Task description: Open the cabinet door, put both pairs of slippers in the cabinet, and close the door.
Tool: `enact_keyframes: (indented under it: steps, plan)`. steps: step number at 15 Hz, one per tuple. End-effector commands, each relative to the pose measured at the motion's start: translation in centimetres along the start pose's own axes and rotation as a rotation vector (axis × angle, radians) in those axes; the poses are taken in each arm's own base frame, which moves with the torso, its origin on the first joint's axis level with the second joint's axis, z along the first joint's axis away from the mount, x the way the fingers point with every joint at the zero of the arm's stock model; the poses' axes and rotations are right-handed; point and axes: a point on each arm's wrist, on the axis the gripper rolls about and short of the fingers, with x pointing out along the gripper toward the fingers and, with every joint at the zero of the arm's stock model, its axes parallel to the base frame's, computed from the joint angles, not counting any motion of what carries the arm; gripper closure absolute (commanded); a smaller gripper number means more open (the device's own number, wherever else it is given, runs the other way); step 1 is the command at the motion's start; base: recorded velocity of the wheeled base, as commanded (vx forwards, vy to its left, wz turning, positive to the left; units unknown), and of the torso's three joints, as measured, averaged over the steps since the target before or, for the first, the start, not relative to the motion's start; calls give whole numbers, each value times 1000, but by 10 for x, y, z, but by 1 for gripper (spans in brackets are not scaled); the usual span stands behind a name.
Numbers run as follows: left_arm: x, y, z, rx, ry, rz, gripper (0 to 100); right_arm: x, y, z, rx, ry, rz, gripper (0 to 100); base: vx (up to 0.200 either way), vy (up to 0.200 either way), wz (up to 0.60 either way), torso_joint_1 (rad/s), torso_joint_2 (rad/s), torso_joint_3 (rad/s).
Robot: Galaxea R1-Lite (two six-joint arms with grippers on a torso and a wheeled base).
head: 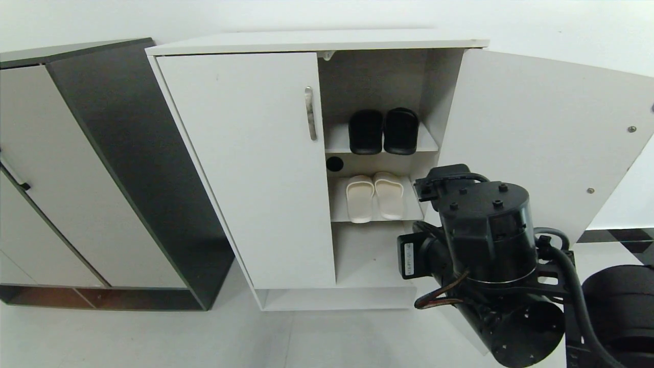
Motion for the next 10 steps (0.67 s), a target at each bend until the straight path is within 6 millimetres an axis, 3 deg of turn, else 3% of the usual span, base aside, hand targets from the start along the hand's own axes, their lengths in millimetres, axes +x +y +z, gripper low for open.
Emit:
enact_keyframes:
  steps: [1,10]
  plan:
    - [0,0,0,-1,1,0,100,0,0,0,0,0,0,100,0,0,0,0,0,0]
    - [0,0,0,-1,1,0,100,7,-4,-3,-6,12,-21,100,0,0,0,0,0,0]
